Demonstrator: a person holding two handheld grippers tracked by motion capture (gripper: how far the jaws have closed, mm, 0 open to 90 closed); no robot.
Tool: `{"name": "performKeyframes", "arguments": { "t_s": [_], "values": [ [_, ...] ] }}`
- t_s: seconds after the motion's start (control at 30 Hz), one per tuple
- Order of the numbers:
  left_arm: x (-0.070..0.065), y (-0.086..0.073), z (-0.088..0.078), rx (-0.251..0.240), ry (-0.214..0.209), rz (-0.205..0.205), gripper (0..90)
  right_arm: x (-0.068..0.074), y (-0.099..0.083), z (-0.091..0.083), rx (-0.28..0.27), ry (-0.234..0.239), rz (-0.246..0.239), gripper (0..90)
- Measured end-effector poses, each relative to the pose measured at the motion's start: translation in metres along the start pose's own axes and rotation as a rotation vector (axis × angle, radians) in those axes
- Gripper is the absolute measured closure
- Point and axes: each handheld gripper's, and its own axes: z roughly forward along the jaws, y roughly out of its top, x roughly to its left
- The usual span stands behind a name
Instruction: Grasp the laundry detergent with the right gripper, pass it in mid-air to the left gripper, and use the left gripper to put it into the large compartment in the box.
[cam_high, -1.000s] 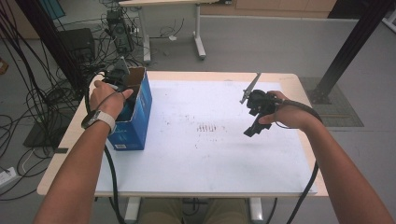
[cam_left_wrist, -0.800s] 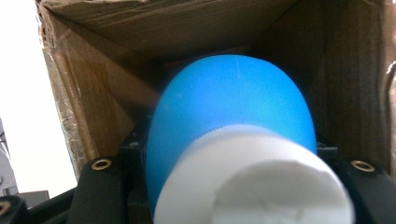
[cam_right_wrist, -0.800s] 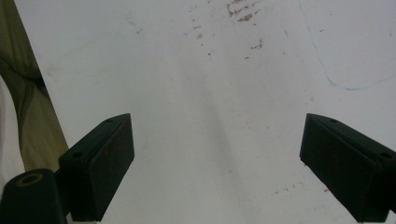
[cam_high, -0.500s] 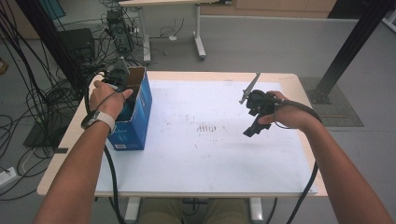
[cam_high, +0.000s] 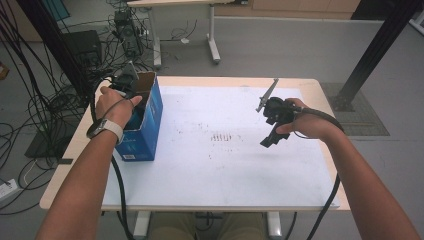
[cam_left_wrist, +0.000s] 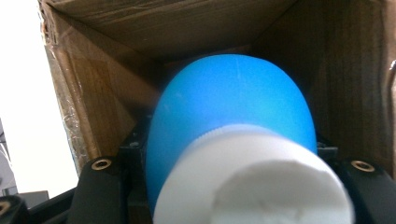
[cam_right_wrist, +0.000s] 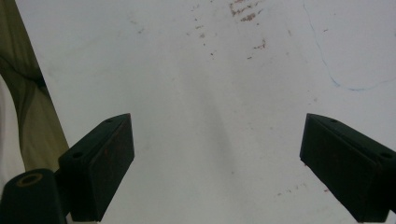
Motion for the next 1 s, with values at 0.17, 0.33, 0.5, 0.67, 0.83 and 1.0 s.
{"name": "performKeyframes", "arguments": {
  "t_s": [0.17, 0.33, 0.5, 0.67, 0.83, 1.0],
  "values": [
    [-0.0014, 0.0005, 0.0001, 0.0, 0.004, 0.001, 37.8, -0.0002, -0.0015, -0.0011, 0.001, -0.001, 0.001, 9.8],
    [-0.0017, 0.0005, 0.0001, 0.001, 0.005, 0.0, 37.8, 0.0002, -0.0032, -0.002, 0.001, -0.003, 0.004, 9.8],
    [-0.0015, 0.0005, 0.0, 0.004, 0.005, 0.001, 37.8, 0.0003, -0.0042, -0.0016, -0.001, -0.003, 0.004, 9.8],
    [-0.0017, 0.0006, -0.0001, 0.005, 0.004, 0.0, 37.8, 0.0003, -0.0044, -0.0012, -0.001, -0.002, 0.005, 9.8],
    [-0.0014, 0.0008, 0.0002, 0.003, 0.004, -0.002, 37.8, 0.0007, -0.0038, -0.0008, -0.001, -0.003, 0.003, 9.8],
    [-0.0007, 0.0006, 0.0001, 0.004, 0.0, -0.003, 37.7, 0.0008, -0.0039, -0.0007, 0.001, -0.002, 0.006, 9.8]
  ]
}}
